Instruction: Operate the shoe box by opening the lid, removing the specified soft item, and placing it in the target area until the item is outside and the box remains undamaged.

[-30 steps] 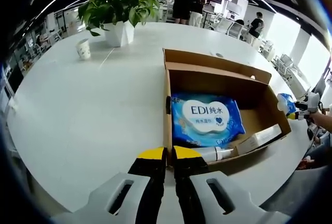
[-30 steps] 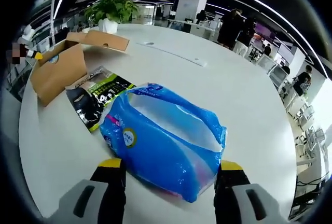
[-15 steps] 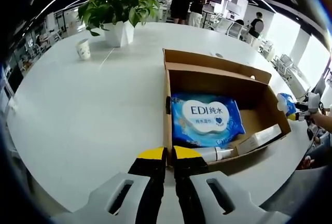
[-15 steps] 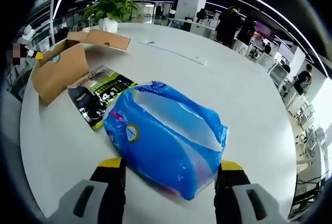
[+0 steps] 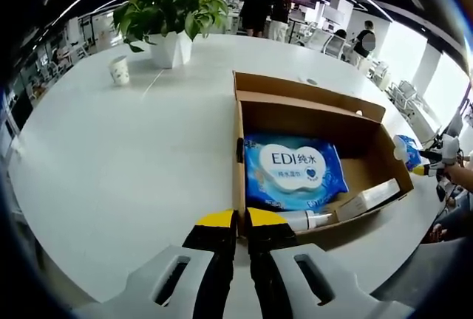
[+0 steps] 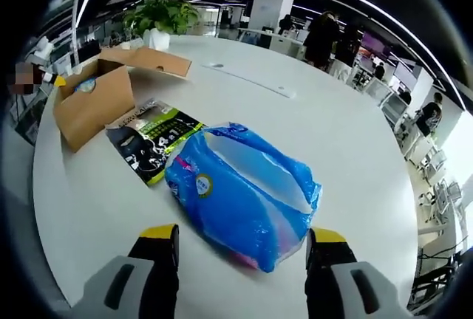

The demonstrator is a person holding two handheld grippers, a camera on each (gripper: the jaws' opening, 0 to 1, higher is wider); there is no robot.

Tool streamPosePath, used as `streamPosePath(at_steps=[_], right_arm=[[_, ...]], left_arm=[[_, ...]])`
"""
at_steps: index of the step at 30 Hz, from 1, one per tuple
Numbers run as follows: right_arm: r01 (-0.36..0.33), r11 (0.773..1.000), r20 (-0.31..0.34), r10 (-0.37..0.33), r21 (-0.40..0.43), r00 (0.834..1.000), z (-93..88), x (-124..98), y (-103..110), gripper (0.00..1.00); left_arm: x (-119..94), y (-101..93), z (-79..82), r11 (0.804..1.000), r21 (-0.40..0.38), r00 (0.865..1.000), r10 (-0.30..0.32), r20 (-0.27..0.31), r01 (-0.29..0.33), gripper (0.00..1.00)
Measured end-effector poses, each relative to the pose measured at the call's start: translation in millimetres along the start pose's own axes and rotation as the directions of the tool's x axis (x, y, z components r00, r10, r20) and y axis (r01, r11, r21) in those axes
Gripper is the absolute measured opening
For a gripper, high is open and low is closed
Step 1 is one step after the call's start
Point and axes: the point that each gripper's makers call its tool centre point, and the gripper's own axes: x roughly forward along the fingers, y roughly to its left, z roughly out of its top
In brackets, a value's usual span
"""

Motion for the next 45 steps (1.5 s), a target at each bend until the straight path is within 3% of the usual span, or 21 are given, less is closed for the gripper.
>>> streamPosePath(at_steps=[8,14,34,45], right_arm=[[0.03,0.999,0.005,-0.03,-0.022,1.0,7.5,-14,-7,0.65],[0.017,0.998,0.023,-0.015,-0.067,1.0,27.3,-25,5,0.65],[-0.088,0.989,0.098,0.1,-0.122,0.99,91.0,-37,72,0.63],[-0.169,0.976,0.147,0.189,-0.139,0.971,122.2,-38,116,0.61]], left_arm=[[0,-0.1,0.1,1.0,-0.009,1.0,-0.005,0.009,0.005,0.03],[-1,-0.5,0.1,1.0,0.0,1.0,0.002,0.01,-0.002,0.03],[-2,-2.6,0.1,1.0,0.011,1.0,0.02,0.009,-0.02,0.02],[-2,-1.8,0.6,1.0,0.017,1.0,0.025,0.008,-0.025,0.02]])
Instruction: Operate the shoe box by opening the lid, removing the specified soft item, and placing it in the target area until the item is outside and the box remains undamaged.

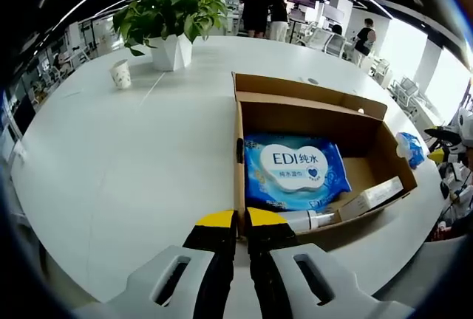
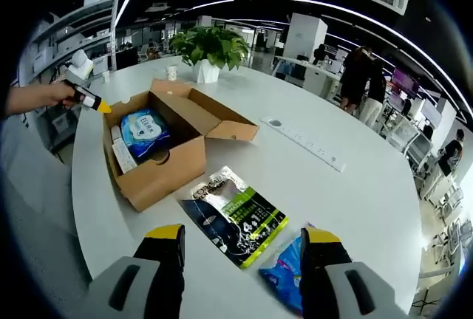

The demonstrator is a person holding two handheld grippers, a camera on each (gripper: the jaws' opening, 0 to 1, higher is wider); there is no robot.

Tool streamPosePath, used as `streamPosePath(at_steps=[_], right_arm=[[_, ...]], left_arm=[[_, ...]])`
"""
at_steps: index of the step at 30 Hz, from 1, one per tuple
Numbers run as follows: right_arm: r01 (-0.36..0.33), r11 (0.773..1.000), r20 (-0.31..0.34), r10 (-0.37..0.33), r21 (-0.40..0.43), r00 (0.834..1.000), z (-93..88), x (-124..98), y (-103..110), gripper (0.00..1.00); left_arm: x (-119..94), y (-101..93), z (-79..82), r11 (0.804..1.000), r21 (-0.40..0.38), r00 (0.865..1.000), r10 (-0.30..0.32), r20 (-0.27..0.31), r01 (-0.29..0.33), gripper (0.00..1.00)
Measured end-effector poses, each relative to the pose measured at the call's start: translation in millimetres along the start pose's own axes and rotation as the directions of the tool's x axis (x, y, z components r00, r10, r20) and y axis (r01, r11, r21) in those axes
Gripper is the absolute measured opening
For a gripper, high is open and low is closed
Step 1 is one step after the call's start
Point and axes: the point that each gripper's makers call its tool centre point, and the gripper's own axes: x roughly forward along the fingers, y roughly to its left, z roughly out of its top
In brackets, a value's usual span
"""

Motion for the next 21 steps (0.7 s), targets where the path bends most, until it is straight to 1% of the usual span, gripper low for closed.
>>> streamPosePath(at_steps=[7,13,21], right_arm=[[-0.05,0.999,0.039,0.049,0.006,0.998,22.2,13,24,0.6],[-0.092,0.996,0.059,0.091,0.021,0.994,37.8,26,38,0.57],[-0.138,0.99,0.067,0.136,0.018,0.988,50.8,44,57,0.57]], left_arm=[[0,0.5,-0.1,1.0,-0.011,1.0,-0.002,0.004,0.002,0.02],[0,0.3,-0.4,1.0,-0.007,1.0,0.001,0.005,-0.001,0.02],[4,4.5,0.8,1.0,-0.011,1.0,-0.001,0.005,0.001,0.02]])
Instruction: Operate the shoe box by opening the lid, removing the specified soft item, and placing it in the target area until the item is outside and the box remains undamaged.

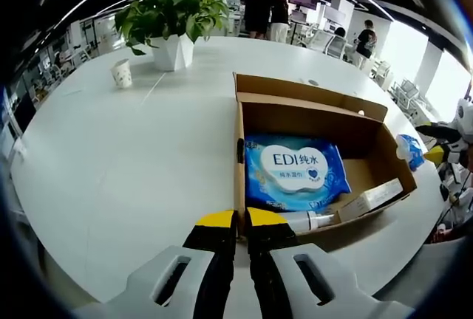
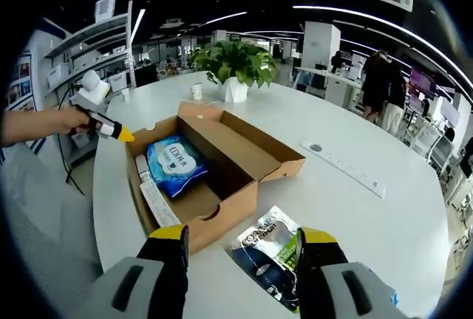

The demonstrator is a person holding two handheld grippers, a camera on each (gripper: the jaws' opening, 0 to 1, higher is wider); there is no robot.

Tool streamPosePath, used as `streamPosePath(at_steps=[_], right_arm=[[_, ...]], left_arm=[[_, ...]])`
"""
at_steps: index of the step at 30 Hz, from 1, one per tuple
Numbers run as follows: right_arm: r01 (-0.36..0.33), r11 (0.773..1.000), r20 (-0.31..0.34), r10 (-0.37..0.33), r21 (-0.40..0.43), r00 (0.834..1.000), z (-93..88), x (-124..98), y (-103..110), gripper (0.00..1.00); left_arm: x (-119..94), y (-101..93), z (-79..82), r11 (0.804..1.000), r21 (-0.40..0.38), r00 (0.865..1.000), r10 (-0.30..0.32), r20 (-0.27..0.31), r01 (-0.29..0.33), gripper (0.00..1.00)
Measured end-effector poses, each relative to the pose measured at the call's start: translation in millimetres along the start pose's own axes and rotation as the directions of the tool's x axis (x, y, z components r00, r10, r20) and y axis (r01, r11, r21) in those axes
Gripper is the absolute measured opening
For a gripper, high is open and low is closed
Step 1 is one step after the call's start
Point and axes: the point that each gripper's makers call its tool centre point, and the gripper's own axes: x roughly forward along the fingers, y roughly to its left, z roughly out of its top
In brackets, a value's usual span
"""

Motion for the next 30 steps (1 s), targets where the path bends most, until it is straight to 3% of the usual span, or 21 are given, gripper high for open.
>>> streamPosePath(at_steps=[6,30], right_arm=[[-0.035,0.999,-0.001,0.035,-0.004,0.999,6.7,13,16,0.52],[-0.108,0.992,-0.023,0.109,0.059,0.994,17.0,61,43,0.48]], left_arm=[[5,5.0,1.3,1.0,0.0,1.0,-0.001,0.0,0.001,0.02],[5,6.2,0.9,1.0,0.004,1.0,0.005,0.004,-0.005,0.02]])
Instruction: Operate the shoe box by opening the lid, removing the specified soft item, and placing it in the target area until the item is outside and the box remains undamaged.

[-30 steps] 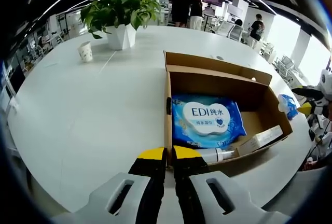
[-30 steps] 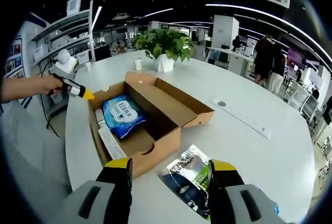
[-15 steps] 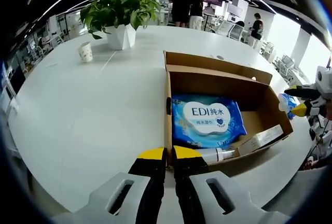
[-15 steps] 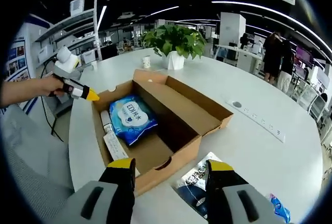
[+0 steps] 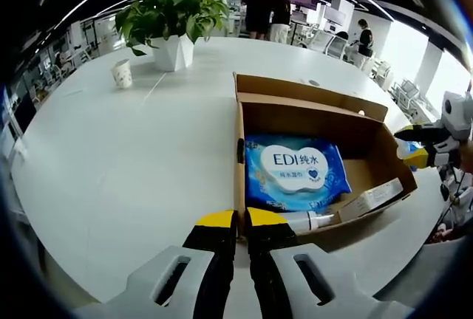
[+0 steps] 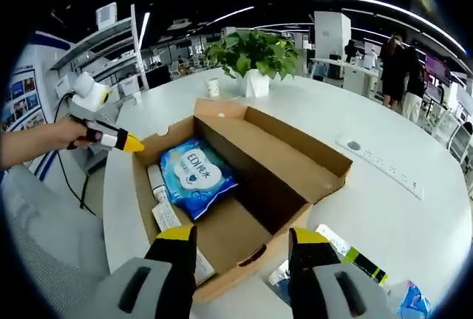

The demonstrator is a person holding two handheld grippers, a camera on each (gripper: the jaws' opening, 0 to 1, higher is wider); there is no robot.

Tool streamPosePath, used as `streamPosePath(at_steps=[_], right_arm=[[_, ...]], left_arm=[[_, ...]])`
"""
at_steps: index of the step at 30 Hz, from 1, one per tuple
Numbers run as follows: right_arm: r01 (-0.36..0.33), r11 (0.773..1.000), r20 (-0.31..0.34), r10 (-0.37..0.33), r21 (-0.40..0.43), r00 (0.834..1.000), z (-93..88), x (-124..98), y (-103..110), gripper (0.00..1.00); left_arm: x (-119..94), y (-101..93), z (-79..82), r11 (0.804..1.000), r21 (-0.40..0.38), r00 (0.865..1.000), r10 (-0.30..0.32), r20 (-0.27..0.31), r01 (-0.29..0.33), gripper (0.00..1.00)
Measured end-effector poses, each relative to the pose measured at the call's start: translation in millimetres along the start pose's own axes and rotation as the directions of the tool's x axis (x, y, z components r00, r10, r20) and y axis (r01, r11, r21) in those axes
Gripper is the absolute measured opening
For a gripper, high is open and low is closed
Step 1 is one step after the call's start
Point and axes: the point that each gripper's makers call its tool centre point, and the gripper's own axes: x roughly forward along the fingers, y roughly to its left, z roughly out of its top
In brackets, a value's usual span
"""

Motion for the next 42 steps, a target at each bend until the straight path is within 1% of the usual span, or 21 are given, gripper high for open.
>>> streamPosePath(at_steps=[2,6,7,13,17,23,29,36,42], right_arm=[[0.009,1.0,-0.026,-0.01,-0.026,1.0,-4.0,2,-1,0.48],[0.022,1.0,-0.029,-0.022,-0.007,0.999,-4.0,0,-3,0.45],[0.022,1.0,-0.014,-0.022,0.005,1.0,-1.0,-1,-3,0.45],[0.007,1.0,-0.002,-0.007,-0.008,1.0,3.1,-5,6,0.45],[-0.007,1.0,0.004,0.007,-0.009,1.0,5.9,-4,11,0.45],[-0.019,1.0,-0.008,0.018,-0.011,1.0,5.8,4,18,0.45],[-0.026,1.0,-0.017,0.026,-0.005,1.0,7.4,12,22,0.45],[-0.03,1.0,-0.038,0.031,0.007,0.999,7.0,26,23,0.44],[-0.052,0.999,-0.053,0.053,0.016,0.997,5.3,38,28,0.41]], left_arm=[[-1,-1.0,-0.3,1.0,0.001,1.0,0.0,-0.001,0.0,0.02],[-2,-1.7,-1.0,1.0,-0.004,1.0,-0.002,0.0,0.002,0.03],[-2,-1.9,-1.2,1.0,-0.005,1.0,-0.003,0.0,0.003,0.03],[-6,-5.3,-2.8,1.0,-0.005,1.0,-0.004,-0.001,0.004,0.03],[-7,-6.8,-3.1,1.0,-0.006,1.0,-0.004,0.0,0.004,0.03],[-9,-9.1,-3.1,1.0,-0.006,1.0,-0.004,0.001,0.004,0.03],[-8,-6.5,-1.8,1.0,-0.007,1.0,-0.006,0.001,0.006,0.03],[-4,-1.9,-0.2,1.0,-0.007,1.0,-0.006,0.0,0.006,0.03],[-4,-0.9,-0.1,1.0,-0.005,1.0,-0.006,0.0,0.006,0.03]])
